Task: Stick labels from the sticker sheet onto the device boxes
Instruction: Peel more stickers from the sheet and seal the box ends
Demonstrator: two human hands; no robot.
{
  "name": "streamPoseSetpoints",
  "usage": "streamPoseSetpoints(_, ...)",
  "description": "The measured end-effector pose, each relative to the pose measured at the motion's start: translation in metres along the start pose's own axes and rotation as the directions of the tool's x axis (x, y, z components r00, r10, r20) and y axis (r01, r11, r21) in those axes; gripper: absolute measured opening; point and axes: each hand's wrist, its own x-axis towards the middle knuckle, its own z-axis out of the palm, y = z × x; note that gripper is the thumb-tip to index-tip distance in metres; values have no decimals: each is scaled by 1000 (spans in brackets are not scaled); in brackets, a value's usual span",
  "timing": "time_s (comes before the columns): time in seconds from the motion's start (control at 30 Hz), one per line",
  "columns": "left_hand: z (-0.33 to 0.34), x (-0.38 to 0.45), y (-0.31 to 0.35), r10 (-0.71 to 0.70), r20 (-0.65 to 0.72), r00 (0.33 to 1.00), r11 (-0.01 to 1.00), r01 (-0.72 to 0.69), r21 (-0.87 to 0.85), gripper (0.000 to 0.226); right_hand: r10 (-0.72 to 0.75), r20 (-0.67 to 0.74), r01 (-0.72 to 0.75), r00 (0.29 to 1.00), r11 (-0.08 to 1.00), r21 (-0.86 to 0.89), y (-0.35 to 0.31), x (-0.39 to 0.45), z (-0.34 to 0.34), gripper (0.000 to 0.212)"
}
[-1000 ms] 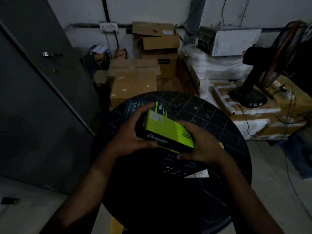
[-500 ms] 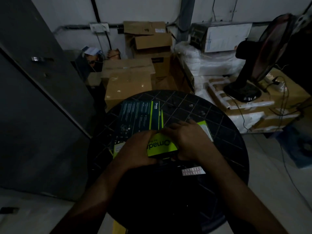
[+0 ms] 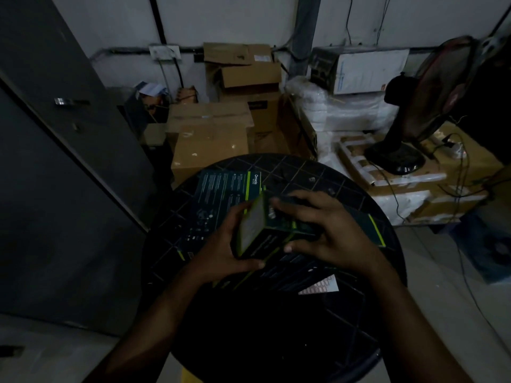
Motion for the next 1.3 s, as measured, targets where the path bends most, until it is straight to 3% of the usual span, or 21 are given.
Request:
streamPoseSetpoints(0.07,1,7,17,93,-47,995,995,-92,26,108,-59,93,80,994,967,-240,-11,13,13,74)
streamPoseSetpoints(0.13,-6,11,18,141,-69,988,983,-132,125,103,-55,145,101,988,938,-333,-17,22,25,68)
streamPoseSetpoints(0.33,-23,4,-8,104,-191,976,983,-72,170,86,-124,60,136,991,944,-300,-24,29,40,46)
streamPoseSetpoints(0.5,-25,-5,-2,123,-258,958,983,-82,163,67,-77,-116,34,990,943,-332,-23,4,37,32)
streamPoseSetpoints(0.63,-30,-16,-1,103,-321,942,984,-49,171,54,93,-407,-181,909,966,-183,3,-37,26,22)
streamPoseSetpoints(0.77,-27,-20,4,152,-300,942,967,-80,240,43,250,-452,-246,856,967,70,16,-43,26,20)
streamPoseSetpoints(0.83,-19,-17,7,284,-317,905,877,-112,467,38,314,-513,-266,799,949,167,20,-39,27,22)
streamPoseSetpoints(0.93,4,-15,22,455,-248,855,598,-87,797,37,365,-570,-245,736,929,278,23,-40,29,26)
streamPoseSetpoints(1.0,26,-15,31,427,-169,889,482,-65,874,41,339,-541,-209,770,934,288,22,-41,29,23)
streamPoseSetpoints(1.07,37,-11,38,351,-114,930,442,-57,895,50,294,-494,-172,818,945,277,18,-39,30,20)
streamPoseSetpoints(1.17,19,3,45,213,-86,973,439,-16,898,68,272,-449,-145,851,944,297,14,-36,30,19)
streamPoseSetpoints(1.3,-11,6,49,162,-12,987,511,-73,857,68,342,-342,-186,875,891,414,13,-39,29,37)
